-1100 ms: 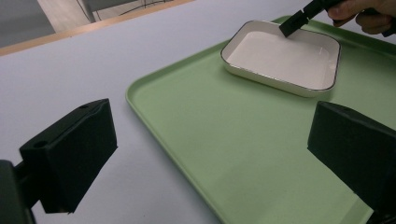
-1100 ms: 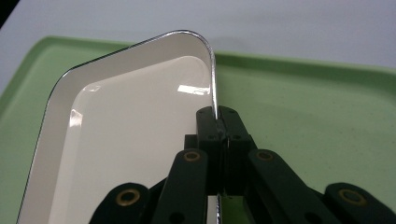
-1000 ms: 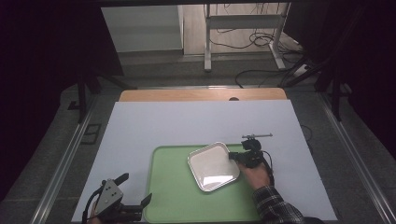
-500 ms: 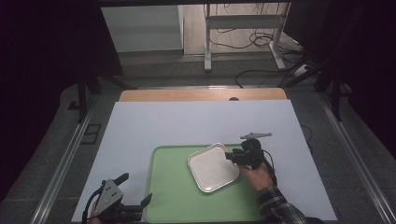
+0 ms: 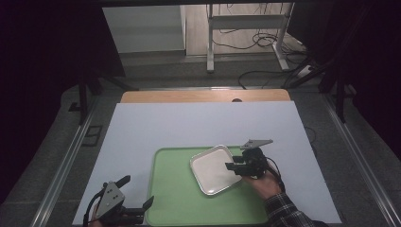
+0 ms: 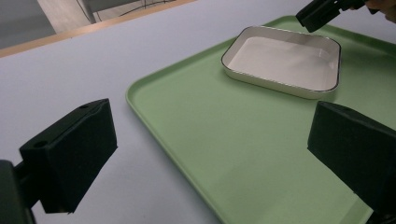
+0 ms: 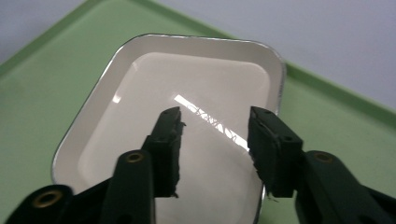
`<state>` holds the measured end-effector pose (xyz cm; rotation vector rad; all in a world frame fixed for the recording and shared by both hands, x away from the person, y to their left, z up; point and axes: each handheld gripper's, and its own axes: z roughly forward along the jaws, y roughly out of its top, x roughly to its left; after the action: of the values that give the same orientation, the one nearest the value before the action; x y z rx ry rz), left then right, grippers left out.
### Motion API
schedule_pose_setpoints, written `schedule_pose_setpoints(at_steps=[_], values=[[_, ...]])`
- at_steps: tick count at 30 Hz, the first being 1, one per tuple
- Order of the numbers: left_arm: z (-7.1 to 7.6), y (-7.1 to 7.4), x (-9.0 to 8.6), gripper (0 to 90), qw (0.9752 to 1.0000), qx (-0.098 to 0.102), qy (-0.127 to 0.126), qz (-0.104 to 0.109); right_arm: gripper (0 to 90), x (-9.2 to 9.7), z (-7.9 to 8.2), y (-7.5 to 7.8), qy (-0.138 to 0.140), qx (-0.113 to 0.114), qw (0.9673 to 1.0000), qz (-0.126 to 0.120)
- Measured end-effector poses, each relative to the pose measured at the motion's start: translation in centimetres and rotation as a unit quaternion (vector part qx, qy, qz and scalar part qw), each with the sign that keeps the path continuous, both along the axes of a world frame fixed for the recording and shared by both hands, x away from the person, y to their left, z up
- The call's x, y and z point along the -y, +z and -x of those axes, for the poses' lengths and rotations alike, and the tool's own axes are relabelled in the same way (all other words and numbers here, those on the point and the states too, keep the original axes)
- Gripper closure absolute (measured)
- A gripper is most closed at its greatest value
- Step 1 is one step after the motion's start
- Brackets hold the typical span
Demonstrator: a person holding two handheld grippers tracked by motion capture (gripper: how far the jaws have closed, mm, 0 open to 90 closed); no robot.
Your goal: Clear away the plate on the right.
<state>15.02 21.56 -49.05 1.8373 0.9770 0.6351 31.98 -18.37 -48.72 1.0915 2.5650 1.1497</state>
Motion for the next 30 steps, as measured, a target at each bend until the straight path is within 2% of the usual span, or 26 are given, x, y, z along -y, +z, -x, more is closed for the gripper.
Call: schedule_pose_setpoints(at_steps=[7,10,14,22,30], values=[[0.0,0.0,0.0,1.1,1.0000,0.000,0.000,0.000,83.3,-0.1,1.7,0.8,0.038,-0.005,0.9991,-0.020],[0.0,0.0,0.0,1.1,1.0000,0.000,0.000,0.000,89.4,-0.4,2.5,1.0,0.053,-0.007,0.9983,-0.024],[0.0,0.0,0.0,1.2,1.0000,0.001,0.001,0.000,89.7,-0.8,3.6,1.1,0.066,-0.004,0.9976,-0.022],[0.0,0.0,0.0,1.1,1.0000,0.001,0.000,-0.001,89.7,-1.4,6.2,0.6,0.097,0.012,0.9951,0.008],[0.0,0.0,0.0,1.1,1.0000,0.001,0.000,-0.001,89.7,-1.7,7.4,-0.5,0.116,0.011,0.9924,0.040]])
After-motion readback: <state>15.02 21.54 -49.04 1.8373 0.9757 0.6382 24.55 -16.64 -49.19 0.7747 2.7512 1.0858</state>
